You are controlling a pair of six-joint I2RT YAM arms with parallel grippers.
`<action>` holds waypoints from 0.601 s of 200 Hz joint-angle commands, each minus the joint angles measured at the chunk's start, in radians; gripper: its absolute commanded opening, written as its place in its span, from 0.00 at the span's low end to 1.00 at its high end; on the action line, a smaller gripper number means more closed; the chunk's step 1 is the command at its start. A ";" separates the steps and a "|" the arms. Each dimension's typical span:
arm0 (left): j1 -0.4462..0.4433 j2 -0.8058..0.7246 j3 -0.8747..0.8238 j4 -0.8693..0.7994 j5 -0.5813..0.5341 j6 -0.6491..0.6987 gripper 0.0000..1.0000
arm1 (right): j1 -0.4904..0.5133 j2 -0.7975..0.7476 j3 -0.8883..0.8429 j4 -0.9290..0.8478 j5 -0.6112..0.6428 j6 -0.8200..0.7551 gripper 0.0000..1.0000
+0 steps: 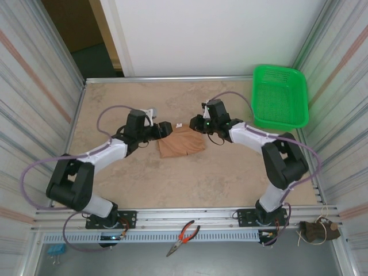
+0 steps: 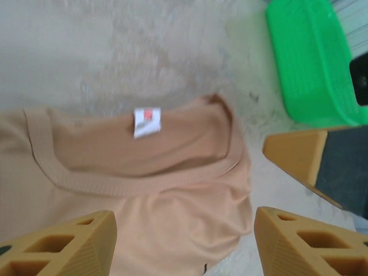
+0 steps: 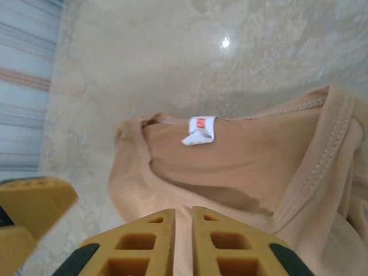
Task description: Fold the inside-out t-shirt
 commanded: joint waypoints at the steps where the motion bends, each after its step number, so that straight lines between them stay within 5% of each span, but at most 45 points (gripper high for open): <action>1: 0.008 0.100 -0.022 0.077 0.025 -0.056 0.64 | -0.033 0.093 -0.023 0.101 -0.032 0.080 0.12; 45: 0.032 0.219 -0.004 0.102 0.033 -0.060 0.63 | -0.076 0.163 -0.045 0.138 -0.079 0.100 0.11; 120: 0.087 -0.022 0.109 -0.239 -0.009 0.063 0.72 | -0.034 -0.095 -0.036 -0.092 -0.021 -0.032 0.15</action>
